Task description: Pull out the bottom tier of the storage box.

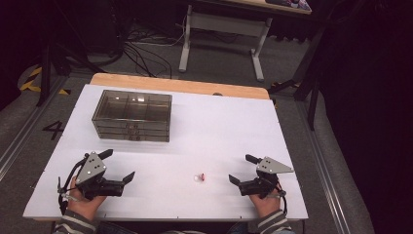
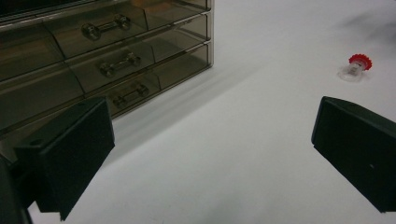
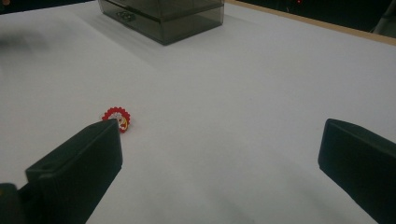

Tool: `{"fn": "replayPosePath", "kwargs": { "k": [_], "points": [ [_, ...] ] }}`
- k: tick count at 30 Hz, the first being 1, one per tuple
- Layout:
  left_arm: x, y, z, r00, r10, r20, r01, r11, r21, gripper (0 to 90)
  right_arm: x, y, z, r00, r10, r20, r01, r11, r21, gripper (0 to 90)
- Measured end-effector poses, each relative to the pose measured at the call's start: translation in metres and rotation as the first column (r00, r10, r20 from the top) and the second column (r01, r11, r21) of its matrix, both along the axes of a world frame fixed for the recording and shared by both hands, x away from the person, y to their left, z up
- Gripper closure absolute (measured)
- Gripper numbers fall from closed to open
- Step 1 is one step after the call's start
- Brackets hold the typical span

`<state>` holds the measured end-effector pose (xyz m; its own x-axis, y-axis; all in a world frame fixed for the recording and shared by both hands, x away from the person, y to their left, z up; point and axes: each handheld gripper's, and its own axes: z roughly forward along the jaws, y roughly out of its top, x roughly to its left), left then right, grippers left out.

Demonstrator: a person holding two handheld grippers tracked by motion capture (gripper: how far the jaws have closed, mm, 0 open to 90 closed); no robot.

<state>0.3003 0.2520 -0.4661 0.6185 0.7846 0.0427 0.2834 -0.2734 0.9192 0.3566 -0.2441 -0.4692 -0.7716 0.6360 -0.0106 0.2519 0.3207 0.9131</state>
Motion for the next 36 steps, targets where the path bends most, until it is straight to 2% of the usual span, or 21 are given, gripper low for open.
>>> {"fn": "replayPosePath", "kwargs": {
  "k": [5, 11, 18, 23, 27, 34, 36],
  "points": [
    [0.001, 0.002, 0.004, 1.0, 0.003, -0.008, -0.004, 0.9997, -0.024, 0.0, 0.0, 0.001, 0.0, 1.0, 0.002, 0.0, -0.002, 1.0, -0.001, 0.4],
    [0.008, 0.002, 0.01, 0.9999, -0.005, -0.013, 0.005, 0.9998, -0.021, 0.0, 0.001, 0.002, -0.001, 1.0, 0.001, -0.004, -0.001, 1.0, -0.006, 0.5],
    [0.018, 0.004, 0.015, 0.9998, 0.002, -0.018, -0.003, 0.9985, -0.054, 0.1, 0.001, 0.002, -0.001, 1.0, -0.001, -0.005, 0.001, 1.0, -0.017, 0.4],
    [0.024, 0.004, 0.017, 0.9999, 0.003, -0.012, -0.003, 0.9991, -0.042, 0.4, 0.001, 0.003, -0.002, 1.0, -0.001, -0.006, 0.001, 1.0, -0.02, 0.5],
    [0.03, 0.001, 0.02, 0.9995, -0.022, -0.023, 0.021, 0.999, -0.038, 0.5, 0.001, 0.003, -0.002, 1.0, -0.002, -0.006, 0.002, 1.0, -0.023, 0.5],
    [0.038, -0.005, 0.024, 0.9993, -0.037, -0.002, 0.037, 0.9993, 0.001, 0.6, 0.0, 0.004, -0.002, 1.0, -0.002, -0.004, 0.002, 0.999, -0.033, 0.5],
    [0.041, -0.007, 0.025, 0.999, -0.043, -0.008, 0.043, 0.9991, -0.006, 0.9, 0.0, 0.004, -0.002, 1.0, -0.001, -0.005, 0.001, 0.999, -0.034, 0.5]
  ]
}}
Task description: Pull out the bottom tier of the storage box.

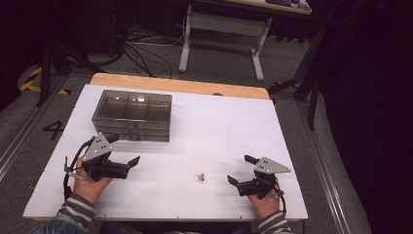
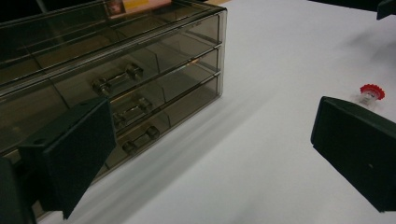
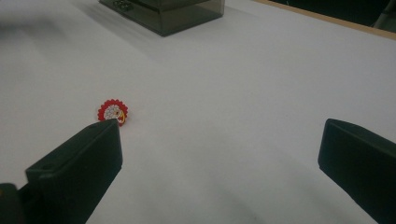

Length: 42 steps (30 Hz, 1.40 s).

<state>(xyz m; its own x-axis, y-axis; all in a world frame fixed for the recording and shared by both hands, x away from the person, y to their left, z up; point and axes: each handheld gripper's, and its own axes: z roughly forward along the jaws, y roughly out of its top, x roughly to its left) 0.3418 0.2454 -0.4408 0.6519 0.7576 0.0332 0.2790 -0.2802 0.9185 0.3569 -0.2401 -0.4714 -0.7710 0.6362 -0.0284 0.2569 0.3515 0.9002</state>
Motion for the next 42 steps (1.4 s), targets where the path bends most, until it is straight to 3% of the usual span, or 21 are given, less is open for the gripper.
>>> {"fn": "replayPosePath", "kwargs": {
  "k": [7, 13, 21, 37, 42],
  "points": [
    [0.01, -0.003, 0.002, 0.9999, -0.012, -0.011, 0.012, 0.9999, 0.01, 1.3, 0.0, 0.0, 0.0, 1.0, -0.002, 0.002, 0.002, 1.0, -0.004, 0.5],
    [0.017, -0.005, 0.005, 0.9996, -0.02, -0.021, 0.019, 0.9997, -0.016, 1.3, -0.001, 0.001, 0.0, 1.0, -0.003, 0.005, 0.003, 1.0, -0.007, 0.5],
    [0.023, -0.008, 0.004, 0.9997, -0.019, -0.013, 0.019, 0.9995, 0.025, 1.3, -0.001, 0.001, -0.001, 1.0, -0.003, 0.004, 0.003, 1.0, -0.013, 0.5],
    [0.03, -0.008, 0.004, 0.9985, -0.034, -0.042, 0.035, 0.9991, 0.023, 2.8, -0.002, 0.002, -0.001, 1.0, -0.003, 0.004, 0.003, 1.0, -0.021, 0.6],
    [0.03, -0.008, 0.004, 0.9981, -0.06, -0.016, 0.061, 0.9958, 0.069, 4.7, -0.002, 0.003, -0.001, 1.0, -0.003, 0.004, 0.004, 1.0, -0.023, 0.5]
  ]
}}
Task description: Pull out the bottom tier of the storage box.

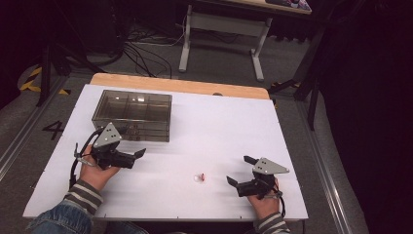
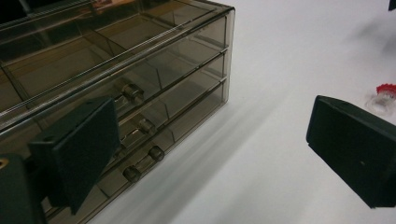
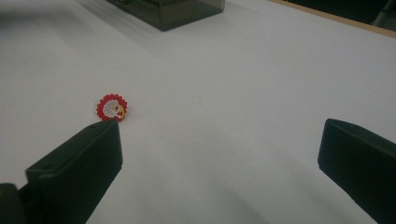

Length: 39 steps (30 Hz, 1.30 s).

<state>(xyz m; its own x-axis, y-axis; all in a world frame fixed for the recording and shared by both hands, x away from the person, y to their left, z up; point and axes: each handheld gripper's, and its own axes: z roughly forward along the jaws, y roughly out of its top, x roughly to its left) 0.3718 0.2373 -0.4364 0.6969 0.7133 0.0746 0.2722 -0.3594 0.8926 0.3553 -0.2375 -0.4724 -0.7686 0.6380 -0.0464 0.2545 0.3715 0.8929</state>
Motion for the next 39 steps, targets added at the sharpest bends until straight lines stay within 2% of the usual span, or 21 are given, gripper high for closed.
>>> {"fn": "replayPosePath", "kwargs": {
  "k": [1, 2, 3, 9, 13, 20, 22, 24, 25, 26, 32, 34, 35, 36, 39],
  "points": [
    [0.0, 0.0, 0.0, 1.0, 0.0, 0.0, 0.0, 1.0, 0.0, 5.8, 0.0, 0.0, 0.0, 1.0, 0.0, 0.0, 0.0, 1.0, 0.0, 0.5],
    [-0.002, -0.001, 0.0, 0.9996, -0.028, -0.002, 0.028, 0.9996, 0.002, 7.0, 0.0, 0.0, 0.0, 1.0, 0.005, 0.0, -0.005, 1.0, 0.004, 0.6],
    [-0.003, -0.002, 0.0, 0.9994, -0.035, 0.005, 0.035, 0.9993, 0.013, 7.4, 0.0, 0.0, 0.0, 1.0, 0.008, 0.0, -0.008, 1.0, 0.006, 0.6],
    [-0.006, -0.004, 0.002, 0.9988, -0.044, 0.023, 0.043, 0.9982, 0.041, 10.0, -0.001, 0.0, 0.0, 0.9999, 0.014, 0.001, -0.014, 1.0, 0.008, 0.5],
    [-0.007, -0.002, 0.003, 0.9989, -0.034, 0.031, 0.032, 0.9981, 0.052, 10.7, -0.001, 0.0, 0.0, 0.9999, 0.017, 0.001, -0.017, 1.0, 0.008, 0.5],
    [-0.007, -0.003, 0.005, 0.9993, -0.023, 0.029, 0.021, 0.9987, 0.046, 8.0, 0.0, 0.0, 0.0, 0.9998, 0.018, 0.0, -0.018, 1.0, 0.006, 0.6],
    [-0.009, -0.004, 0.006, 0.9991, -0.005, 0.042, 0.002, 0.9979, 0.064, 8.1, 0.0, 0.0, 0.0, 0.9998, 0.019, 0.0, -0.019, 1.0, 0.006, 0.5],
    [-0.01, -0.004, 0.007, 0.9989, -0.009, 0.046, 0.005, 0.9974, 0.072, 9.8, 0.0, 0.0, 0.0, 0.9998, 0.019, -0.001, -0.019, 1.0, 0.005, 0.6],
    [-0.011, -0.004, 0.008, 0.998, -0.008, 0.062, 0.002, 0.9948, 0.102, 10.4, 0.0, 0.0, 0.0, 0.9998, 0.019, -0.001, -0.019, 1.0, 0.004, 0.6],
    [-0.011, -0.004, 0.008, 0.998, -0.008, 0.062, 0.002, 0.9948, 0.102, 11.0, 0.0, 0.0, 0.0, 0.9998, 0.019, -0.001, -0.019, 1.0, 0.004, 0.6],
    [-0.017, -0.004, 0.01, 0.9933, -0.022, 0.113, 0.003, 0.9849, 0.173, 16.6, 0.0, 0.001, 0.0, 0.9998, 0.018, -0.003, -0.018, 1.0, 0.003, 0.6],
    [-0.018, -0.004, 0.01, 0.9927, -0.023, 0.118, 0.001, 0.9834, 0.181, 18.8, 0.0, 0.001, 0.0, 0.9998, 0.018, -0.003, -0.018, 1.0, 0.003, 0.6],
    [-0.019, -0.004, 0.01, 0.9918, -0.03, 0.124, 0.006, 0.9813, 0.192, 18.8, 0.0, 0.001, 0.0, 0.9998, 0.018, -0.003, -0.018, 1.0, 0.003, 0.6],
    [-0.02, -0.004, 0.011, 0.9899, -0.027, 0.139, -0.005, 0.975, 0.222, 20.3, 0.0, 0.001, 0.0, 0.9998, 0.018, -0.003, -0.018, 1.0, 0.002, 0.6],
    [-0.021, -0.004, 0.011, 0.9884, -0.033, 0.148, -0.003, 0.9708, 0.24, 21.7, 0.0, 0.001, 0.0, 0.9998, 0.018, -0.004, -0.018, 1.0, 0.001, 0.6]
  ]
}}
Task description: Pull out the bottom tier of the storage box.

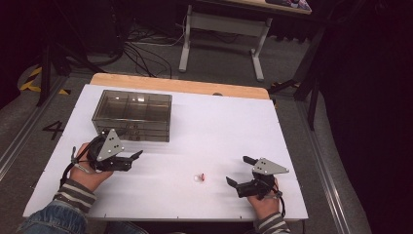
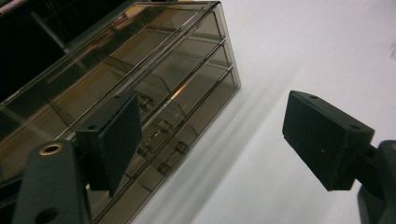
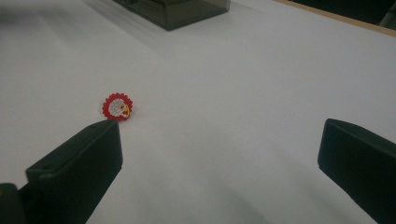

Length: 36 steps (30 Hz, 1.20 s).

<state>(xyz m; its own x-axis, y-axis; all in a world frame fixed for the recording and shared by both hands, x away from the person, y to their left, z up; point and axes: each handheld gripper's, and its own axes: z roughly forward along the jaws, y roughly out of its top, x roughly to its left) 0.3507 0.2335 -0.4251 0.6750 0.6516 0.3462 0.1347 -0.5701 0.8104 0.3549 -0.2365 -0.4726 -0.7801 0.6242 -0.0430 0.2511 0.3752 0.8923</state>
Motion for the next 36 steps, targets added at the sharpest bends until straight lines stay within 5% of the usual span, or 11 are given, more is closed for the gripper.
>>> {"fn": "replayPosePath", "kwargs": {
  "k": [9, 16, 23, 30, 36],
  "points": [
    [-0.002, 0.001, 0.0, 0.9991, 0.004, 0.041, -0.007, 0.9986, 0.052, 24.0, 0.0, 0.0, 0.0, 1.0, 0.002, 0.0, -0.002, 1.0, -0.002, 0.6],
    [-0.006, -0.003, -0.003, 0.9958, -0.004, 0.091, -0.008, 0.9905, 0.137, 30.4, 0.0, 0.0, 0.0, 1.0, 0.004, -0.001, -0.004, 1.0, -0.004, 0.9],
    [-0.01, -0.009, -0.008, 0.986, -0.017, 0.166, -0.025, 0.9687, 0.247, 35.2, 0.0, 0.0, 0.0, 1.0, 0.006, -0.001, -0.006, 1.0, -0.006, 0.9],
    [-0.011, -0.009, -0.011, 0.982, -0.011, 0.188, -0.043, 0.9597, 0.278, 37.9, 0.0, 0.001, 0.0, 1.0, 0.007, -0.003, -0.008, 1.0, -0.007, 1.0],
    [-0.012, -0.011, -0.016, 0.971, -0.011, 0.239, -0.072, 0.94, 0.334, 39.1, 0.0, 0.001, 0.0, 1.0, 0.007, -0.004, -0.007, 1.0, -0.008, 1.0]
  ]
}}
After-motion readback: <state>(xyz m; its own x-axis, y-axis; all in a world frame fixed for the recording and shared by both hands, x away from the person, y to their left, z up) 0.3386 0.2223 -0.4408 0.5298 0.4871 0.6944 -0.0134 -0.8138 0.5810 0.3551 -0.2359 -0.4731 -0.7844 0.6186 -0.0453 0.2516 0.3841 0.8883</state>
